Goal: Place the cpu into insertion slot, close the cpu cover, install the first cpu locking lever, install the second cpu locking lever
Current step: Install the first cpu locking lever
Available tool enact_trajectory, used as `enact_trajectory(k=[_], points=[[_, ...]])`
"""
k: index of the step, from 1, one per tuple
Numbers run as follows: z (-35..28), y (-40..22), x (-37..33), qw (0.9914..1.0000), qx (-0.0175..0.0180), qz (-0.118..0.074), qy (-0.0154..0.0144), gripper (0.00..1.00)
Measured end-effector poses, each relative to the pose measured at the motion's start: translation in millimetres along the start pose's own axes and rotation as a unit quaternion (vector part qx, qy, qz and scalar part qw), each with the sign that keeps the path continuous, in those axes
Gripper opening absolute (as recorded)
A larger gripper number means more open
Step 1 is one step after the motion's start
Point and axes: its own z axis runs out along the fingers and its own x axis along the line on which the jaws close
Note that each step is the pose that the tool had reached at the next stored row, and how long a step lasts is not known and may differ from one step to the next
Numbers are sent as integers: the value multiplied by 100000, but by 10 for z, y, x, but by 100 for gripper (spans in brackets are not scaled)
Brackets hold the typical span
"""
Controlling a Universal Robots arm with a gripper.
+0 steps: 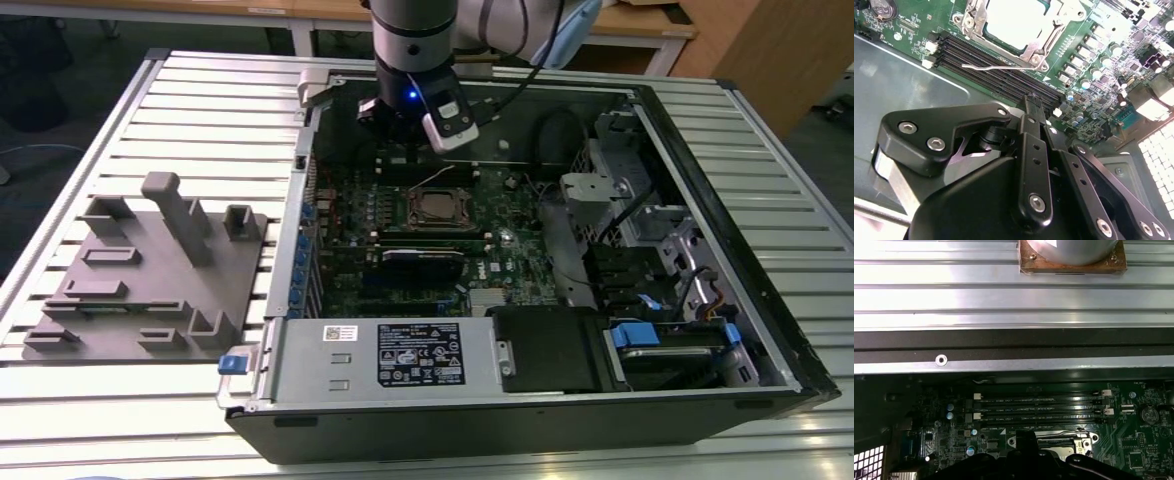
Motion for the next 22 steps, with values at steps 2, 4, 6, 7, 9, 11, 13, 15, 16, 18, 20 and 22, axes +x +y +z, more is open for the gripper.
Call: enact_trajectory(k=[2, 4, 6, 7, 9, 11, 13, 15, 16, 18, 20, 22], points=[[0, 0, -1, 100000, 2, -1, 0, 11], [0, 0, -1, 100000, -1, -2, -2, 11], [0, 0, -2, 100000, -1, -1, -1, 11], [0, 0, -2, 100000, 0, -2, -2, 11], [1, 0, -3, 100000, 37, -7, -7, 11], [2, 0, -3, 100000, 185, -19, -10, 11], [5, -1, -2, 99998, 705, -33, -21, 11], [8, -2, -2, 99992, 1232, -66, -47, 11], [8, -2, -2, 99992, 1285, -71, -48, 11], [8, -2, -2, 99992, 1295, -69, -49, 11], [9, -1, -2, 99989, 1497, -69, -55, 11], [8, -2, -2, 99981, 1964, -96, -73, 11]])
